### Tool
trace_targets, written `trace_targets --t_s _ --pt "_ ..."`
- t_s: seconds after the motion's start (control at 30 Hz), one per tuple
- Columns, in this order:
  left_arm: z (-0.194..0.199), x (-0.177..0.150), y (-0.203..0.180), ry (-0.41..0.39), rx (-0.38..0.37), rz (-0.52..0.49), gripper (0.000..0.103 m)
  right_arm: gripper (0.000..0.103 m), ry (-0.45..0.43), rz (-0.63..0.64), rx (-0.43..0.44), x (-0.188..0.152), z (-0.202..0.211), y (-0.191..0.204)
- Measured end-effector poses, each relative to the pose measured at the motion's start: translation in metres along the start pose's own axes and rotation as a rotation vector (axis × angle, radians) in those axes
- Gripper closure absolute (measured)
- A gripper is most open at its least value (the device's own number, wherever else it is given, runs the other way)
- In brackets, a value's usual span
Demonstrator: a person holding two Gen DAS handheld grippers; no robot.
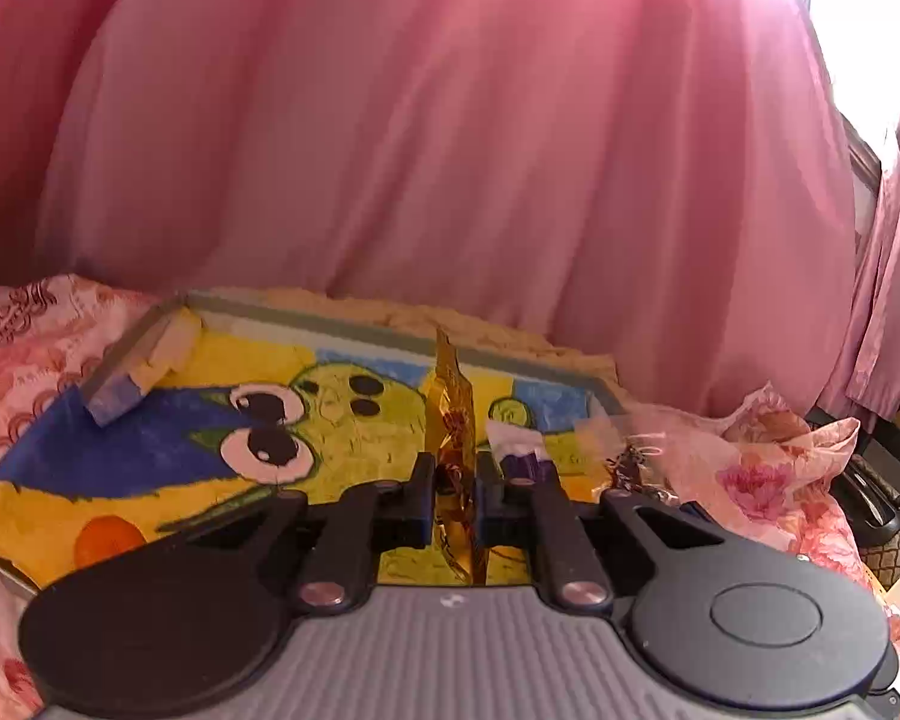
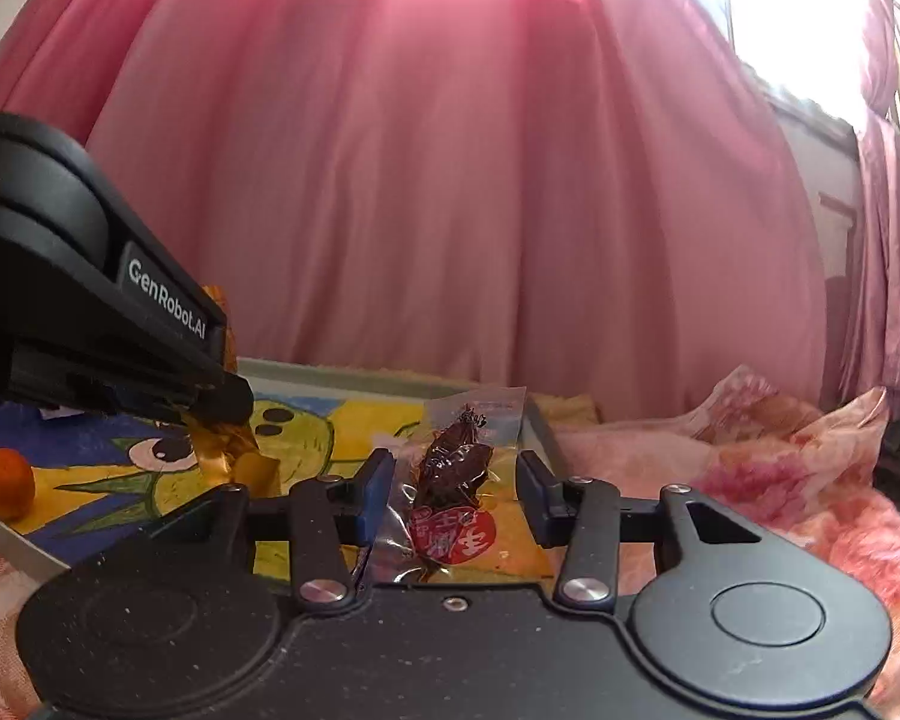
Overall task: Organize snacks
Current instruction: 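Carry the gold pastry and brown chocolate candy over the grey tray with both grippers, then open both grippers to drop the pastry and candy into the tray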
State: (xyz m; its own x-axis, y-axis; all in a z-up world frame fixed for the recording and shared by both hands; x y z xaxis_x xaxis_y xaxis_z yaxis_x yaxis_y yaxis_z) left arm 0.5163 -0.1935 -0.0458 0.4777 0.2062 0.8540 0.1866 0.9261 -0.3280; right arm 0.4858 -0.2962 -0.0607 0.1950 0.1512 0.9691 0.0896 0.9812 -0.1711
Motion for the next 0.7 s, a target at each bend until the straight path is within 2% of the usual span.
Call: trace_targets --t_s 0.33,0.53,0.63,0.7 --pt "-0.006 -0.005 0.008 0.03 0.025 0.002 0.09 0.055 0.085 -0.094 0.04 -0.016 -0.015 -0.001" --pt "-0.011 -0.01 0.025 0.065 0.122 0.003 0.089 0.053 0.112 -0.106 0.046 -0.022 -0.019 -0.001" --pt "-0.012 -0.011 0.028 0.084 0.153 -0.025 0.082 0.052 0.113 -0.107 0.048 -0.022 -0.019 0.0" --pt "-0.012 -0.013 0.03 0.095 0.175 -0.037 0.076 0.046 0.117 -0.105 0.05 -0.023 -0.02 0.0"
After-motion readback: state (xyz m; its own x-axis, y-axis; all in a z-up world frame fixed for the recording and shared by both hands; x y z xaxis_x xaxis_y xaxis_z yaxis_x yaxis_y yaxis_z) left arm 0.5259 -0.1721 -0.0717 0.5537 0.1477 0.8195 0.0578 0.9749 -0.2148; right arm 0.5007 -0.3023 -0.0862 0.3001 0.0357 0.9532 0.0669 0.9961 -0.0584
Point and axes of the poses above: each gripper's, at about its wrist camera, not at the fingertips, and z roughly against the way its jaws point, y to its left, x to its top, the point moved 10 cm from there along -z, roughly the way its jaws point, and after that the axes turned 2 degrees about z, right-handed, at the moved point
